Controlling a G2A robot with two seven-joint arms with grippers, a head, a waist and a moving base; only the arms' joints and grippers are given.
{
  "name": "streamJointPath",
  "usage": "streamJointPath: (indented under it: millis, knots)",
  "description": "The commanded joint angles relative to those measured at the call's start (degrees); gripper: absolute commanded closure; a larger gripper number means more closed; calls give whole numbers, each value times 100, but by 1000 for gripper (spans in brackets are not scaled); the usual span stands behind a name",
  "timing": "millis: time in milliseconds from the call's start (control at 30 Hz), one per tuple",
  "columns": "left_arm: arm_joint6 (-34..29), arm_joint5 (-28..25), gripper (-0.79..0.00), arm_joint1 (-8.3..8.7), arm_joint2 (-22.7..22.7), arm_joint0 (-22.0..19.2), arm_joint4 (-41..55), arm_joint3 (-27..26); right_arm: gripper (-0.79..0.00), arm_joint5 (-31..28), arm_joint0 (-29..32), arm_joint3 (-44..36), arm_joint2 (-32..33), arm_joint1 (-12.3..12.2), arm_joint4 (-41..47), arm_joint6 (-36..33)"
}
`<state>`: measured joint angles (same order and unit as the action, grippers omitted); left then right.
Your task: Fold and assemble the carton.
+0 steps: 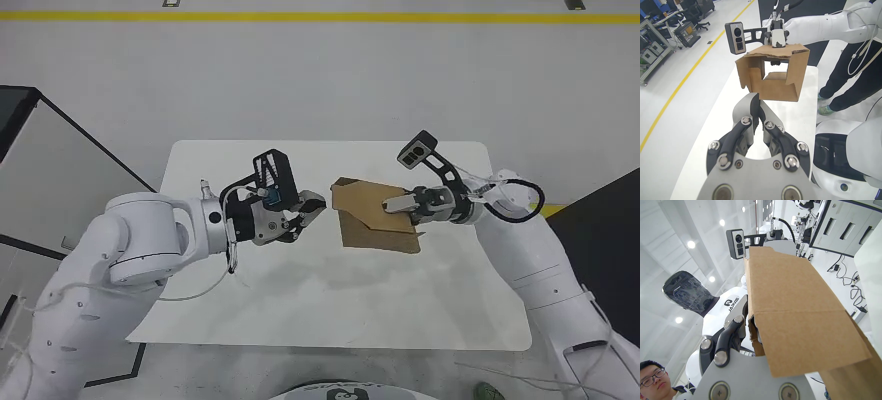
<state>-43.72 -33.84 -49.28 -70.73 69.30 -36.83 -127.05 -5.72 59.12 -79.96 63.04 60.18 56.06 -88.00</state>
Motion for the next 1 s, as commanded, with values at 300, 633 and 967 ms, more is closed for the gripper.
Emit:
streamJointPath:
  millis: [300,633,967]
  knots:
    - [438,31,0,12,-259,228,-177,93,0,586,151,51,-121,99,1103,0]
    - [497,11,0,34,-446,375,-265,52,0,843,109,186,-258,136,1369,0]
    - [967,66,0,3,-464,416,-412,148,0,1063,253,24,-296,149,1062,200]
